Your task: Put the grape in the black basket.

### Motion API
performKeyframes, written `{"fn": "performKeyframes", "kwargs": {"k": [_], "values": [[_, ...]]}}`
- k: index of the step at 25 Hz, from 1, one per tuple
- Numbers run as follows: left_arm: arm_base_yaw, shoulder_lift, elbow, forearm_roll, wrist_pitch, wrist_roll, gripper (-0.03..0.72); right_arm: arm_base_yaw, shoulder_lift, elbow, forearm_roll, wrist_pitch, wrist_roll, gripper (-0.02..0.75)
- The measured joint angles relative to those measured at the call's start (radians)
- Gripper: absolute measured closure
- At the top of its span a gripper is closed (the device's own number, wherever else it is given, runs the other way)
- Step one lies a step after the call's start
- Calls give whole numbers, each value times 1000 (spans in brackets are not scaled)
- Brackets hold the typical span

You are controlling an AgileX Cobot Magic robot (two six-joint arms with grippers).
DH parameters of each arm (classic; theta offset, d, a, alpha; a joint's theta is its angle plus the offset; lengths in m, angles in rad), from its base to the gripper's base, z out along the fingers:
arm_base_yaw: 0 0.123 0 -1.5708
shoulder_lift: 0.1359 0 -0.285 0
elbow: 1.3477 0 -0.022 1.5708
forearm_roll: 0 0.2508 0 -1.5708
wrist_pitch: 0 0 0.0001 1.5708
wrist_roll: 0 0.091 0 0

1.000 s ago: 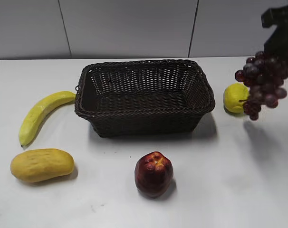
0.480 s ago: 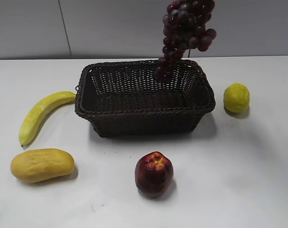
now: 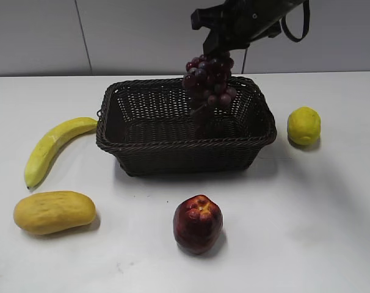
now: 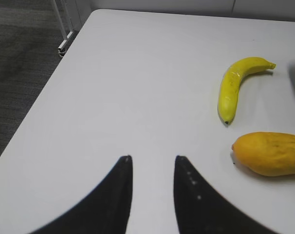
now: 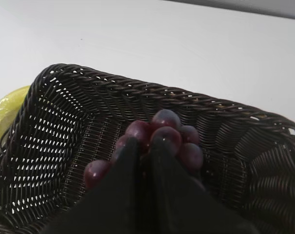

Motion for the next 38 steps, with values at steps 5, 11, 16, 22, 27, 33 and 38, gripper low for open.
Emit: {"fn": "performKeyframes", "kwargs": {"k": [5,11,16,22,27,33,38], "values": [[0,0,0,0,0,0,454,0,36,-2,4,31,-6,539],[0,0,0,0,0,0,454,0,37,-21,0,86,-32,119],[0,0,0,0,0,0,454,-6,12,-41,-103,165,-33,132],[0,0,0,0,0,0,454,-77,-70,-44,-325,352,32,140],[0,0,0,0,0,0,454,-225,-105,-44,-398,578,52,144],[0,0,0,0,0,0,454,-386,-178,-44,-412,629,51,145],[0,0,0,0,0,0,454,-410,-308,-14,-412,630,46,145]]}}
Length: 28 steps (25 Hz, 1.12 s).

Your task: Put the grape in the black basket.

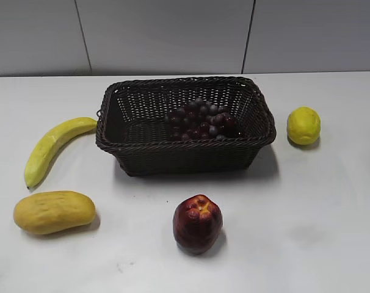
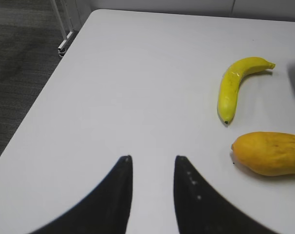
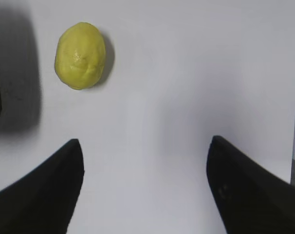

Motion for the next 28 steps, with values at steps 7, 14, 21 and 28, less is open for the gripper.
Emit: {"fn": "performKeyframes", "kwargs": {"k": [7,14,21,28], "values": [[0,0,0,0,0,0,454,0,-237,225,22,0,-1,145],[0,0,0,0,0,0,454,0,-484,625,21,-91,-1,146],[0,0,0,0,0,0,454,0,-715,962,21,-137,-1,146],[0,0,0,0,0,0,454,0,-1055,1128,19,-101,-1,146]]}}
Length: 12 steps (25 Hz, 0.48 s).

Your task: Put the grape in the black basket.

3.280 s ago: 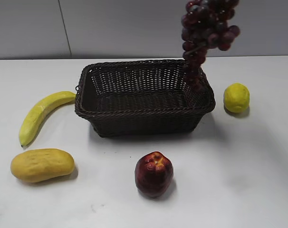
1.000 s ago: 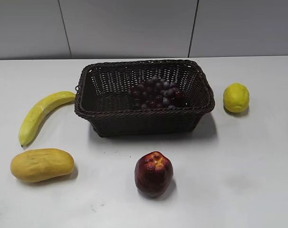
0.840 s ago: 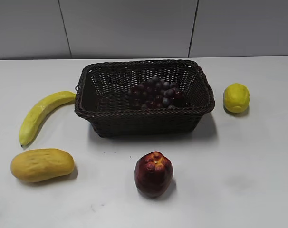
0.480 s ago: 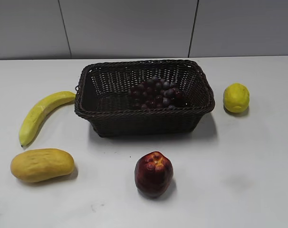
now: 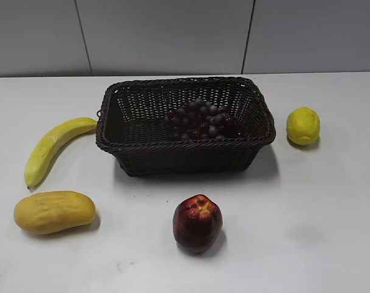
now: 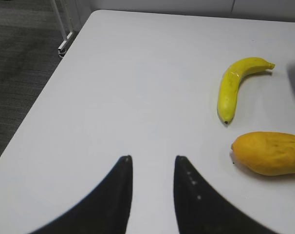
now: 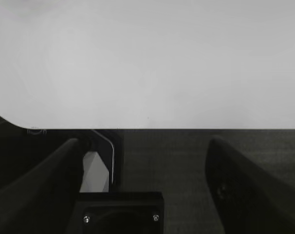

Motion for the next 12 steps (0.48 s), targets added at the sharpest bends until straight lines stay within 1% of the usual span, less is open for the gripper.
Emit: {"fn": "performKeyframes", "kwargs": {"k": [6,12], "values": [[0,0,0,0,0,0,454,0,-295,27,-1,-39,0,147],[0,0,0,0,0,0,454,0,-503,29,-2,-42,0,147]]}}
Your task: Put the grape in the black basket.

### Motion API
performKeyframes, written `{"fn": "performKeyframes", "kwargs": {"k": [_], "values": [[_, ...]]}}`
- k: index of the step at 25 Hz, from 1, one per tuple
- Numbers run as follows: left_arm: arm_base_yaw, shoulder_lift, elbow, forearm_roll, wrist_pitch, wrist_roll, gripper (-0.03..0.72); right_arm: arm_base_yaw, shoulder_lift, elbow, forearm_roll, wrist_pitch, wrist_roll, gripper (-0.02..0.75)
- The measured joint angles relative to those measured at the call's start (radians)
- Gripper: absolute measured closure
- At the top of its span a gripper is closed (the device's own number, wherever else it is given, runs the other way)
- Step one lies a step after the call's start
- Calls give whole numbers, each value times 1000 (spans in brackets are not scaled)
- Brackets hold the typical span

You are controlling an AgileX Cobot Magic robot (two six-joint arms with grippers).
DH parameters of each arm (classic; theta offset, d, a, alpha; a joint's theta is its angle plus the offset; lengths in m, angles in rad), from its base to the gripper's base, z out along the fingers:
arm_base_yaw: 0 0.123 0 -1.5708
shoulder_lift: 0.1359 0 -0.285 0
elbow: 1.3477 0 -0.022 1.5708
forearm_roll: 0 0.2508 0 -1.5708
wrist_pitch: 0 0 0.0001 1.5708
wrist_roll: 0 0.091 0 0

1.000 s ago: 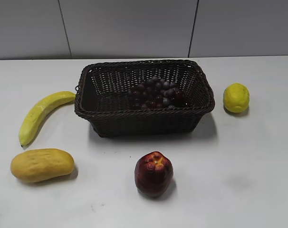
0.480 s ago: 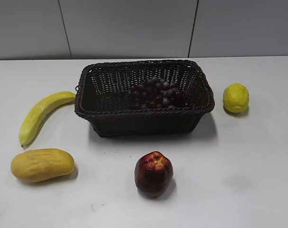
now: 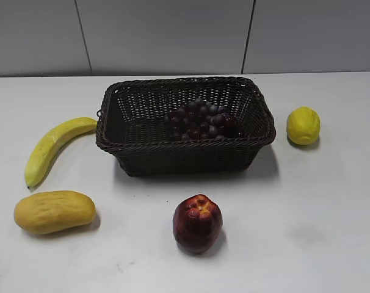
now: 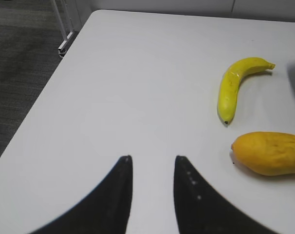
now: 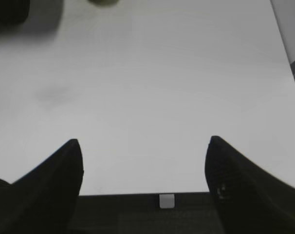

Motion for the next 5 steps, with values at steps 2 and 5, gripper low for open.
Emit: {"fn": "performKeyframes", "kwargs": {"k": [2,5], "values": [[0,0,0,0,0,0,454,0,-51,1,0,0,0,147],[0,0,0,0,0,0,454,0,-103,1,0,0,0,147]]}}
